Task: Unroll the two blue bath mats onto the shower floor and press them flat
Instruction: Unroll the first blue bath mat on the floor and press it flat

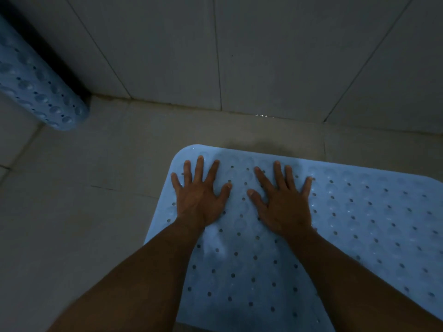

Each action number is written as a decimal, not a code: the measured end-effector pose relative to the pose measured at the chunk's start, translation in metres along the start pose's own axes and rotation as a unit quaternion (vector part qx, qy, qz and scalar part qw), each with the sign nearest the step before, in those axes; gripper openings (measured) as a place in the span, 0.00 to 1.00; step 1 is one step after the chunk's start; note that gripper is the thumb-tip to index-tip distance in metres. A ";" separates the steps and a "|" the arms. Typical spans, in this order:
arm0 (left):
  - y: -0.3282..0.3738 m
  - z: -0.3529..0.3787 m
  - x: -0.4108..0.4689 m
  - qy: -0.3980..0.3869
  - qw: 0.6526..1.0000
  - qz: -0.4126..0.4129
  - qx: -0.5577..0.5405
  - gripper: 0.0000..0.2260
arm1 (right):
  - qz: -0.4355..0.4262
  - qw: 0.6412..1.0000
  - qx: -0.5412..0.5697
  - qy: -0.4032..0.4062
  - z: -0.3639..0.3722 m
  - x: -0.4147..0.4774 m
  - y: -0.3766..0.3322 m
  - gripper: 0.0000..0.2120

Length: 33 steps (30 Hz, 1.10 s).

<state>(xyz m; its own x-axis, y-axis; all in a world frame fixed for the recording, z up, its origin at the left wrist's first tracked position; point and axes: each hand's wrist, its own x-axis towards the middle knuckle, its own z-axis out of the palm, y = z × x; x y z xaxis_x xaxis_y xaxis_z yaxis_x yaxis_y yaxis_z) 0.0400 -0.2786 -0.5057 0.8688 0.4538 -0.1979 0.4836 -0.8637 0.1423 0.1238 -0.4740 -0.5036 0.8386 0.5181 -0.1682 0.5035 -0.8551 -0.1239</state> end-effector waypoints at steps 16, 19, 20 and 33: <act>0.006 -0.002 0.008 -0.011 1.000 -0.016 0.003 0.34 | 0.017 1.000 0.023 0.012 0.005 0.003 -0.002 0.28; 0.006 -0.002 0.008 -0.015 1.000 -0.018 0.005 0.34 | 0.017 0.999 0.037 -0.008 -0.001 0.001 0.002 0.28; 0.006 -0.003 0.008 -0.021 1.000 -0.018 0.006 0.34 | 0.013 0.999 0.041 -0.018 -0.002 0.001 0.003 0.28; 0.081 -0.014 -0.018 -0.043 0.998 0.053 0.005 0.31 | 0.081 0.972 0.191 0.113 -0.023 -0.054 0.110 0.36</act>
<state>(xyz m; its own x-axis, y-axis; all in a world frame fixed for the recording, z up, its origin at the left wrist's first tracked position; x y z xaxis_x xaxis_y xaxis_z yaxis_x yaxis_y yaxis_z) 0.0648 -0.3539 -0.4775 0.9023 0.3398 -0.2653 0.3881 -0.9082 0.1565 0.1386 -0.5971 -0.4855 0.9464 0.3229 -0.0023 0.2830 -0.8330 -0.4754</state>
